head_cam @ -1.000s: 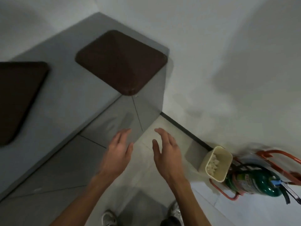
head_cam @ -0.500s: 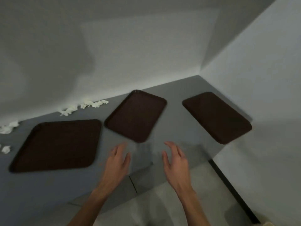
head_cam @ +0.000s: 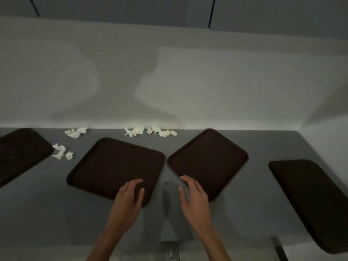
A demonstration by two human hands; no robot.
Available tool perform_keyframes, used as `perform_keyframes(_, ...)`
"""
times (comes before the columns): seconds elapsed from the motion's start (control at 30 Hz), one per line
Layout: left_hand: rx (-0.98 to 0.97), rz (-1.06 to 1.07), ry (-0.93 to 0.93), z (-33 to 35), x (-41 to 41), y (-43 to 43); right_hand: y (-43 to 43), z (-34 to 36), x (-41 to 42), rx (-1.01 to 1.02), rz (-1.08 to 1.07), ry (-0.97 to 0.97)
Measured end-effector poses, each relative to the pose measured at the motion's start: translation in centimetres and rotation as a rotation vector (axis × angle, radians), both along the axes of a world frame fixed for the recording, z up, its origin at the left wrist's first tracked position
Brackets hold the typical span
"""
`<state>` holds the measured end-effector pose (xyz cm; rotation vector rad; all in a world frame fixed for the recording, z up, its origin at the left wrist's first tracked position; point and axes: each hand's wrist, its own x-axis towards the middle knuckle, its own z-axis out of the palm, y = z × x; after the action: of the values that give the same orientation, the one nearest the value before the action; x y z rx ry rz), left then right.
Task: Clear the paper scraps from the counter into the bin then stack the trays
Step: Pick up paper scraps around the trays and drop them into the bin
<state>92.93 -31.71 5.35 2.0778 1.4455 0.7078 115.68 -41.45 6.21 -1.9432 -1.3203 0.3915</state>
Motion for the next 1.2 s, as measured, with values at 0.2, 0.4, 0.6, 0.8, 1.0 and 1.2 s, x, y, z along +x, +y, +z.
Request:
perform_keyframes(0.2,-0.043,0.093,-0.004,-0.5,1.4,5.5,8.2,-1.8,2.8,-0.086,0.112,0.021)
perform_keyframes(0.4,-0.061,0.126,0.002,-1.0,2.3,9.5,18.8,-3.2,6.1,-0.221,0.18,-0.079)
perform_keyframes(0.6,-0.055,0.09,-0.021,-0.6,2.1,12.0,30.6,-4.6,8.7,-0.41,0.175,-0.193)
perform_keyframes(0.8,-0.057,-0.032,-0.026,0.1,0.5,13.7,36.6,-8.9,10.8,-0.561,0.139,-0.206)
perform_keyframes(1.0,-0.099,-0.081,-0.049,1.0,-1.5,16.3,33.3,-10.2,6.7,-0.461,0.083,-0.354)
perform_keyframes(1.2,-0.185,-0.103,-0.191,2.7,-0.8,18.7,27.9,-3.8,1.2,-0.29,-0.013,0.075)
